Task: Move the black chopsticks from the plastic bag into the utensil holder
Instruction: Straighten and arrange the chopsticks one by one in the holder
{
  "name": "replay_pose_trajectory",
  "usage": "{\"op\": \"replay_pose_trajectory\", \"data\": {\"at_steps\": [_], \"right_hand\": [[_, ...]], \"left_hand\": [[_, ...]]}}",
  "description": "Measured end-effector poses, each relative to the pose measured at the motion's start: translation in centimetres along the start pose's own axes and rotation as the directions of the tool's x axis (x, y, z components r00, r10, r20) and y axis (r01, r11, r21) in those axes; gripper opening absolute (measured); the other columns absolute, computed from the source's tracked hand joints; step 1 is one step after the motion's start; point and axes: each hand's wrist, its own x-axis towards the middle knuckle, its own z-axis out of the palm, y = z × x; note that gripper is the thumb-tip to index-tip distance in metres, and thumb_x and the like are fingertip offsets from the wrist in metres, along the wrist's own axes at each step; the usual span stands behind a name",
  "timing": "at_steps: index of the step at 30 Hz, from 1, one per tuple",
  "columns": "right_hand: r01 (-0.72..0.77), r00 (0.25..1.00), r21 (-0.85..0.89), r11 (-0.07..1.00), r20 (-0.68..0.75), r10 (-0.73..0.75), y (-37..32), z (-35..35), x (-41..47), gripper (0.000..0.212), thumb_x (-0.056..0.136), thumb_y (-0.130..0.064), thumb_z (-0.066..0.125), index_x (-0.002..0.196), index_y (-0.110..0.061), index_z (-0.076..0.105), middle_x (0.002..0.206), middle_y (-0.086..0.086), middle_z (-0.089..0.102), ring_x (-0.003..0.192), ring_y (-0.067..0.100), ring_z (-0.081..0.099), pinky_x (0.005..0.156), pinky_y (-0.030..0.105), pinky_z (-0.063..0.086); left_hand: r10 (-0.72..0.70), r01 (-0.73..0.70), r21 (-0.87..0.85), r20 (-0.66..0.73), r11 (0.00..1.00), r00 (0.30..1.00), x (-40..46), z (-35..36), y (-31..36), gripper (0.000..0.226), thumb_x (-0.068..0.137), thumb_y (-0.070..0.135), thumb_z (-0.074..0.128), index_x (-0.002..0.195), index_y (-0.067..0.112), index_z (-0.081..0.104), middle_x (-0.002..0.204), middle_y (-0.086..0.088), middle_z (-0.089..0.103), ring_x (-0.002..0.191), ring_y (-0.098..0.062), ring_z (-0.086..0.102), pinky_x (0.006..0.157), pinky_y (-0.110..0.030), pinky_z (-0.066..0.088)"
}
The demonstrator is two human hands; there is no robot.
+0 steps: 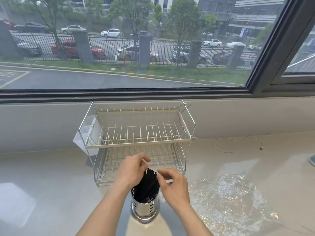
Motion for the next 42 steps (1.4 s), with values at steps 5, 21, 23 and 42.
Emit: {"op": "replay_pose_trajectory", "data": {"at_steps": [5, 21, 23, 42], "right_hand": [[-0.047, 0.998, 0.027, 0.999, -0.041, 0.048, 0.4, -0.1, 0.1, 0.014, 0.086, -0.018, 0.072, 0.086, -0.031, 0.078, 0.08, -0.02, 0.075, 0.08, -0.004, 0.067, 0.076, 0.025, 0.057], [-0.352, 0.934, 0.611, 0.71, 0.181, 0.307, -3.1, -2.1, 1.3, 0.02, 0.094, -0.024, 0.07, 0.113, -0.025, 0.071, 0.093, 0.002, 0.079, 0.079, 0.018, 0.073, 0.074, 0.03, 0.06], [-0.321, 0.94, 0.73, 0.603, 0.169, 0.295, -3.6, -2.4, 1.7, 0.019, 0.095, -0.013, 0.067, 0.114, -0.014, 0.07, 0.09, 0.007, 0.079, 0.075, 0.02, 0.073, 0.071, 0.03, 0.06], [-0.019, 0.928, 0.848, 0.529, -0.182, 0.326, -4.9, -4.5, 2.7, 0.03, 0.083, 0.001, 0.078, 0.111, -0.007, 0.072, 0.083, 0.016, 0.075, 0.072, 0.021, 0.072, 0.068, 0.024, 0.062]], "left_hand": [[-0.08, 0.062, -0.166, -0.104, 0.984, 0.991, -0.1, -2.0, -0.3, 0.02, 0.096, 0.016, 0.065, 0.097, 0.036, 0.07, 0.084, 0.018, 0.069, 0.078, 0.001, 0.065, 0.07, -0.022, 0.05], [-0.363, -0.187, -0.813, -0.436, 0.552, 0.824, 0.3, -7.8, 2.6, 0.015, 0.089, 0.008, 0.072, 0.089, 0.022, 0.07, 0.094, -0.006, 0.072, 0.08, -0.022, 0.072, 0.074, -0.03, 0.06], [-0.384, -0.174, -0.863, -0.38, 0.474, 0.841, -0.1, -7.4, 2.3, 0.013, 0.09, 0.002, 0.07, 0.092, 0.015, 0.07, 0.093, -0.009, 0.07, 0.073, -0.019, 0.069, 0.069, -0.024, 0.06], [-0.259, 0.168, -0.511, -0.113, 0.843, 0.959, -3.5, -0.7, -2.1, 0.018, 0.086, 0.011, 0.073, 0.085, 0.029, 0.072, 0.078, -0.001, 0.075, 0.074, -0.013, 0.068, 0.07, -0.025, 0.05]]}}
